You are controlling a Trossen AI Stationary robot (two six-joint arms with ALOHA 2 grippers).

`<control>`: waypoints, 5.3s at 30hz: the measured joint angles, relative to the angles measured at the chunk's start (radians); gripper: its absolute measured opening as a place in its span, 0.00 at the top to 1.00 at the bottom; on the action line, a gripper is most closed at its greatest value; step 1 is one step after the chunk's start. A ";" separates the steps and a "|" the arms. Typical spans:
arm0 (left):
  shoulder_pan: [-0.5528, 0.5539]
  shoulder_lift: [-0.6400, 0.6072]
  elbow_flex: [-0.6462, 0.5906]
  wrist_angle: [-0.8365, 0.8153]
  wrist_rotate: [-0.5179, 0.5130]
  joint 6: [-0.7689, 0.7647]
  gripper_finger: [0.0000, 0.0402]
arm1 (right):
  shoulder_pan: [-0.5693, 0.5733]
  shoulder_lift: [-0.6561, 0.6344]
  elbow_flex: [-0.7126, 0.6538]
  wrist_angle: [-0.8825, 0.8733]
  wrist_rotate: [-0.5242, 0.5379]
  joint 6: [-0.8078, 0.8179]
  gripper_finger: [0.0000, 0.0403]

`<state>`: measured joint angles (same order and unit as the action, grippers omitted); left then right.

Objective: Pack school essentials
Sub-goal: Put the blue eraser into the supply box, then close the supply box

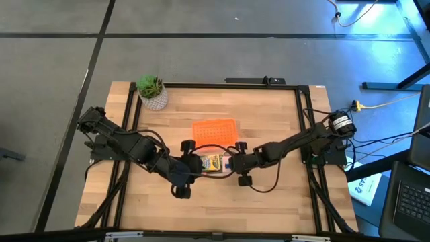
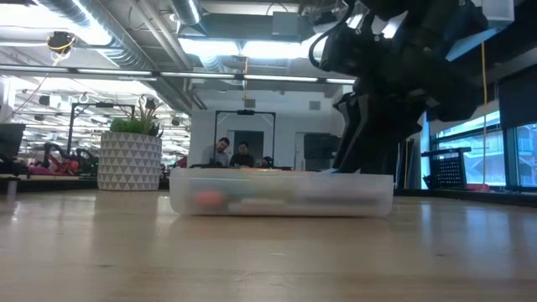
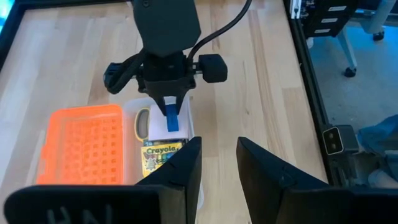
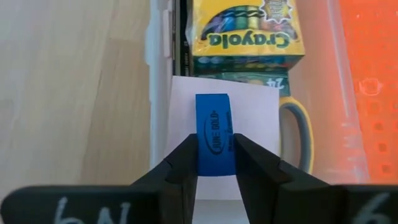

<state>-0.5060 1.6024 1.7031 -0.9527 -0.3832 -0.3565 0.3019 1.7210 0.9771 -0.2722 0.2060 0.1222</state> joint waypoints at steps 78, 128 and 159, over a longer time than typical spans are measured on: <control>0.783 0.000 -0.728 0.233 0.386 0.000 0.77 | -0.792 0.146 0.227 -0.398 -0.420 -0.305 1.00; 0.416 0.061 -0.687 0.382 0.495 0.026 0.77 | -0.830 0.234 0.227 -0.274 -0.630 -0.566 1.00; 0.425 0.062 -0.689 0.370 0.489 0.027 0.77 | -0.830 0.158 0.268 -0.331 -0.697 -0.761 1.00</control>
<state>-0.0807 1.6642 1.0145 -0.5827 0.1055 -0.3298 -0.5282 1.8786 1.2449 -0.6033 -0.4912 -0.6390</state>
